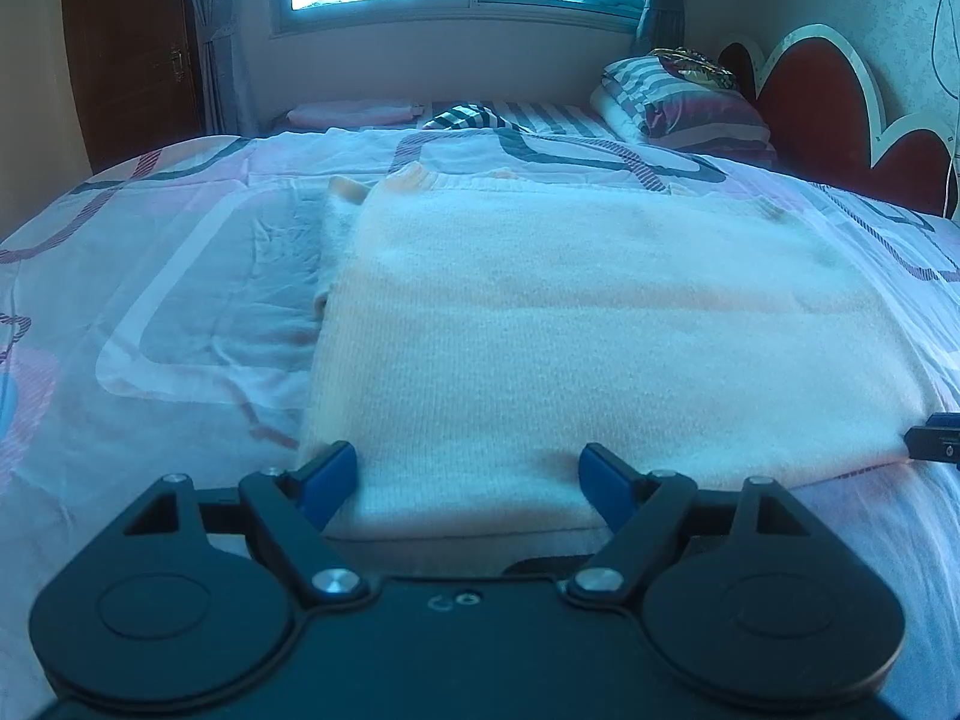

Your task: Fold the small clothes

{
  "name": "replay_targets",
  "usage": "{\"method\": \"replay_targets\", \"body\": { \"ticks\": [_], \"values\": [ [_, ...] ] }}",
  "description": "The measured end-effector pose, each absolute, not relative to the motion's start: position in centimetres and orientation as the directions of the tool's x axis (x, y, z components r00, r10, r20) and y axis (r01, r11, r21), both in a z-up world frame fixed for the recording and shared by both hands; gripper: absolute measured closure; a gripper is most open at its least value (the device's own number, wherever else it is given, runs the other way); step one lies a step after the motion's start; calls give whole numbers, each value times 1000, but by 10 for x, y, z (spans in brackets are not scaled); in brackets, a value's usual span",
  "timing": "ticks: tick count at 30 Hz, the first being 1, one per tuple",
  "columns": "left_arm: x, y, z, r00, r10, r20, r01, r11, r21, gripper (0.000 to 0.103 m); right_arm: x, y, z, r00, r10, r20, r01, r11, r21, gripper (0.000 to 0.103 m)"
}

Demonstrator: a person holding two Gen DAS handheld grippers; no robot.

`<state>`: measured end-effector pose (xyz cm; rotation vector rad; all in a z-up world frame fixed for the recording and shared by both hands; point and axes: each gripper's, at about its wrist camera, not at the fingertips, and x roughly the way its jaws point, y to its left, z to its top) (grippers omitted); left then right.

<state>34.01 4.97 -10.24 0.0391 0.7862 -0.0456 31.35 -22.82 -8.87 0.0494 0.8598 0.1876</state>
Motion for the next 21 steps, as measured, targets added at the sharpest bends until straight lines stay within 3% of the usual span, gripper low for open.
{"method": "replay_targets", "body": {
  "ticks": [7,13,16,17,18,19,21],
  "values": [
    [342,51,-102,697,-29,-716,65,998,23,22,315,-229,-86,624,186,-759,-149,982,118,72],
    [310,76,-81,704,58,-708,-94,995,-12,23,292,-231,-53,665,262,-699,-191,965,180,72],
    [290,99,-81,707,-32,-707,-173,961,-217,27,286,-231,-43,682,290,-671,-187,957,224,72],
    [286,104,-82,721,-67,-690,-191,938,-290,37,286,-231,-41,686,303,-661,-184,952,245,72],
    [284,108,-85,728,-92,-680,-222,906,-360,50,286,-230,-39,690,313,-653,-183,948,260,75],
    [284,111,-89,724,-106,-681,-254,877,-407,51,288,-228,-36,691,321,-648,-181,944,275,88],
    [285,112,-97,742,-160,-651,-291,797,-529,51,291,-225,-31,700,330,-633,-184,940,287,93]
  ]
}}
